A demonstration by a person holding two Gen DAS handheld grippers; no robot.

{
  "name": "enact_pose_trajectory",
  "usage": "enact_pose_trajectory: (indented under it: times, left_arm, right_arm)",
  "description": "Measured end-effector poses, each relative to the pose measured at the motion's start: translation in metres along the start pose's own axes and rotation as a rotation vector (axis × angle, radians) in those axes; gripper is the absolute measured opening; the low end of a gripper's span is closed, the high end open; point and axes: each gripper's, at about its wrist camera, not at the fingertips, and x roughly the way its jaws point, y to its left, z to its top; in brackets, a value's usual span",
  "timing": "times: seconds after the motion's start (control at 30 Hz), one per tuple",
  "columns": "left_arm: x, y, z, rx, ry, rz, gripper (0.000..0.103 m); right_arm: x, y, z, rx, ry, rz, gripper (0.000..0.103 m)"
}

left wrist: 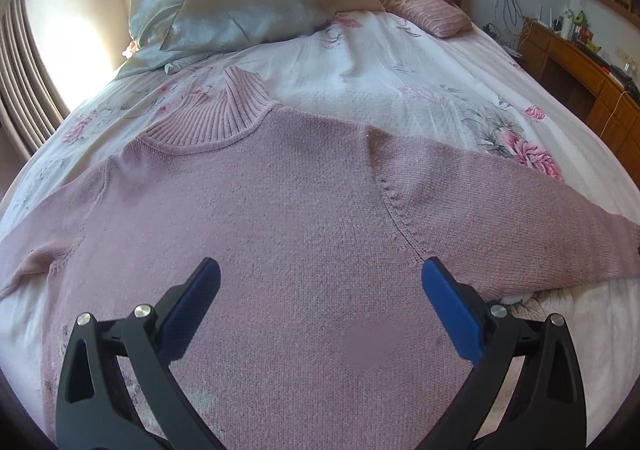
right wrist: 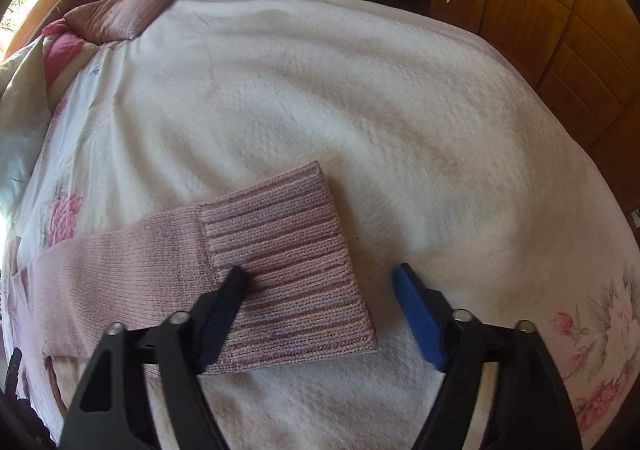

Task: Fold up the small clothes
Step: 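Grasp the sweater sleeve cuff with the right gripper and fold it across the body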

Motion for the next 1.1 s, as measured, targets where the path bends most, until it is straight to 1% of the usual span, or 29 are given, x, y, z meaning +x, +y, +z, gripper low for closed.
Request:
enact_pose_trajectory:
  times: [0.07, 0.1, 0.13, 0.2, 0.27, 0.3, 0.4, 0.53, 0.7, 0.8, 0.87, 0.97, 1.03, 1.1]
  left_arm:
    - [0.000, 0.008, -0.002, -0.008, 0.005, 0.005, 0.100]
    - [0.000, 0.013, -0.003, -0.011, 0.010, 0.006, 0.100]
    - [0.000, 0.018, -0.005, -0.014, 0.012, 0.009, 0.100]
    - [-0.002, 0.029, -0.007, -0.014, 0.008, 0.020, 0.100]
    - [-0.005, 0.039, -0.010, -0.006, 0.003, 0.037, 0.100]
    - [-0.006, 0.045, -0.010, -0.003, 0.000, 0.043, 0.100]
    - [-0.008, 0.064, -0.012, -0.019, 0.003, 0.057, 0.100]
    - [-0.008, 0.087, -0.013, -0.057, 0.021, 0.056, 0.100]
    - [-0.009, 0.106, -0.013, -0.086, 0.030, 0.047, 0.100]
    - [-0.011, 0.114, -0.014, -0.103, 0.033, 0.030, 0.100]
    - [-0.012, 0.116, -0.015, -0.105, 0.033, 0.019, 0.100]
    - [-0.013, 0.114, -0.017, -0.094, 0.038, 0.003, 0.100]
    - [-0.013, 0.111, -0.018, -0.091, 0.041, -0.009, 0.100]
    - [-0.013, 0.106, -0.018, -0.084, 0.048, -0.027, 0.100]
  right_arm:
    - [-0.002, 0.005, 0.000, -0.009, 0.003, 0.029, 0.032]
    - [-0.005, 0.009, -0.001, -0.018, -0.002, 0.053, 0.022]
    - [-0.007, 0.012, -0.001, -0.022, -0.009, 0.082, 0.015]
    - [-0.018, 0.024, -0.004, -0.053, -0.053, 0.046, 0.015]
    - [-0.034, 0.043, -0.008, -0.102, -0.103, 0.039, 0.015]
    - [-0.042, 0.055, -0.011, -0.132, -0.126, 0.048, 0.015]
    - [-0.068, 0.098, -0.027, -0.220, -0.183, 0.118, 0.015]
    - [-0.084, 0.171, -0.051, -0.353, -0.201, 0.187, 0.015]
    - [-0.082, 0.268, -0.086, -0.510, -0.177, 0.282, 0.015]
    - [-0.071, 0.319, -0.106, -0.574, -0.141, 0.346, 0.015]
    - [-0.060, 0.349, -0.120, -0.612, -0.113, 0.369, 0.015]
    - [-0.040, 0.378, -0.142, -0.647, -0.065, 0.382, 0.015]
    - [-0.027, 0.387, -0.154, -0.671, -0.039, 0.368, 0.015]
    - [-0.015, 0.394, -0.162, -0.682, -0.010, 0.373, 0.021]
